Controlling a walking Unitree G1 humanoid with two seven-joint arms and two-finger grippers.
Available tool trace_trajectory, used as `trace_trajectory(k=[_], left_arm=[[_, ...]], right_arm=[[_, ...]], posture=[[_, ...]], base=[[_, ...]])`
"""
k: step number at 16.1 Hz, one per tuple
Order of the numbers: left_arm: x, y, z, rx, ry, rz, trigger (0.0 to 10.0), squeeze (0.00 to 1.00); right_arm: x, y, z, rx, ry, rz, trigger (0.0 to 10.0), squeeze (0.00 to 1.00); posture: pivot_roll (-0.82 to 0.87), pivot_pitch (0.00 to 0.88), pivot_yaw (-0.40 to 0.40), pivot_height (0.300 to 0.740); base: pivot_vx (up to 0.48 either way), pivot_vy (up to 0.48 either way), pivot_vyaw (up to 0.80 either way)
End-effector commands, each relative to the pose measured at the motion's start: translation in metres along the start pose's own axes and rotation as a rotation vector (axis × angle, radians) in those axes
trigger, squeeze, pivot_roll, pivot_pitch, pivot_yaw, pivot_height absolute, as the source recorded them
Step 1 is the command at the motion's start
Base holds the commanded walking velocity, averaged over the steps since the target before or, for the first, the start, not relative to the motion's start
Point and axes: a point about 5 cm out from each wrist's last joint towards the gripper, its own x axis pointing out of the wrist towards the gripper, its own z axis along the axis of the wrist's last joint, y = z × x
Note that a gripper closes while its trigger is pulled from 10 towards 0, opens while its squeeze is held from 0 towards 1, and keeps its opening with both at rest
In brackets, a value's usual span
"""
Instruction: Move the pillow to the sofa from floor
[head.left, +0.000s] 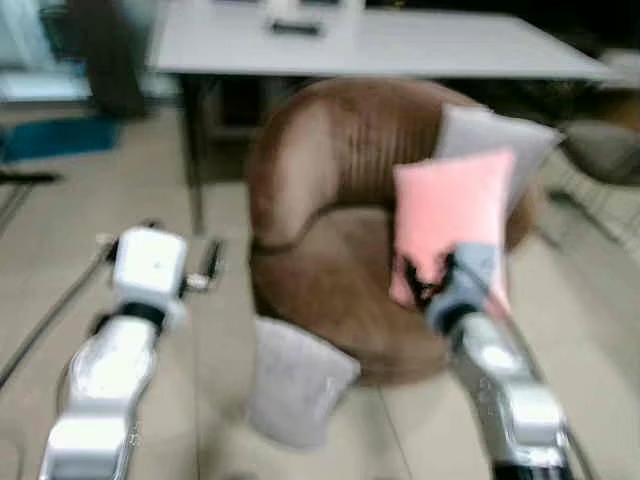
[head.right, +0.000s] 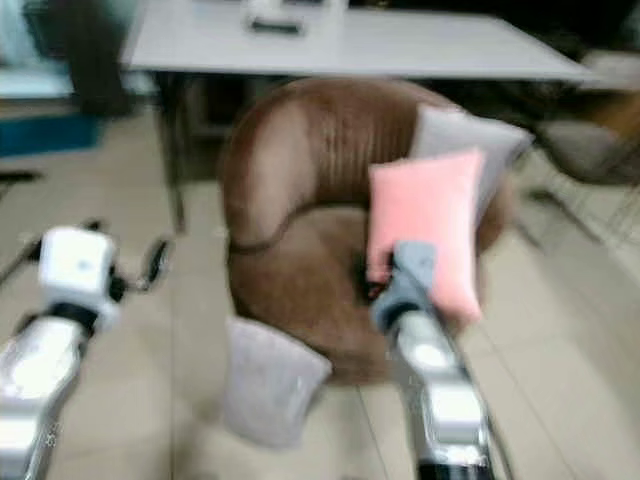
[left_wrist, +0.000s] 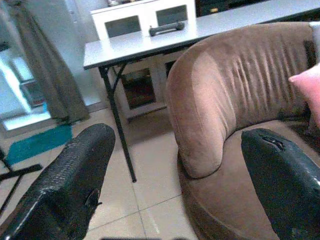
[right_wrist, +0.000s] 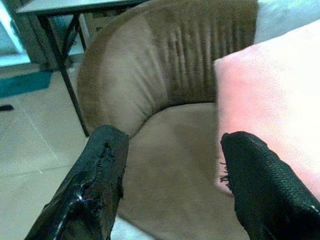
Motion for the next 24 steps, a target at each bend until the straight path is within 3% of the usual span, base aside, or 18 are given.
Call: trace_trajectory(k=[1, 8, 12, 15, 19, 24], left_arm=[[0.002, -0.008, 0.004, -0.012, -0.016, -0.036, 10.0, 0.00], [0.011, -0.016, -0.002, -0.001, -0.010, -0.124, 10.0, 0.00], [0.021, -0.025, -0.003, -0.011, -0.016, -0.188, 10.0, 0.00], [0.025, -0.025, -0.008, -0.032, -0.014, -0.179, 10.0, 0.00], [0.022, -0.022, -0.012, -0.034, -0.014, -0.148, 10.0, 0.00], [0.020, -0.013, -0.011, -0.025, -0.030, -0.104, 10.0, 0.00]], right_arm=[[-0.003, -0.013, 0.005, -0.014, -0.017, -0.054, 10.0, 0.00], [-0.013, -0.028, 0.010, -0.011, -0.078, -0.172, 10.0, 0.00], [-0.032, -0.038, 0.011, -0.132, -0.118, -0.269, 10.0, 0.00], [-0.046, -0.044, 0.017, -0.054, -0.139, -0.274, 10.0, 0.00], [-0.044, -0.045, 0.025, -0.124, -0.158, -0.281, 10.0, 0.00], [-0.040, -0.037, 0.021, -0.111, -0.115, -0.289, 10.0, 0.00]], posture=[[0.13, 0.000, -0.066, 0.740], [0.08, 0.000, -0.016, 0.740], [0.01, 0.000, 0.051, 0.740], [0.00, 0.000, 0.034, 0.740], [0.02, 0.000, -0.023, 0.740], [0.06, 0.000, -0.064, 0.740]], base=[[0.000, 0.472, -0.80], [0.000, 0.474, -0.80], [0.000, 0.474, -0.80], [0.000, 0.474, -0.80], [0.000, 0.475, -0.80], [0.000, 0.473, -0.80]])
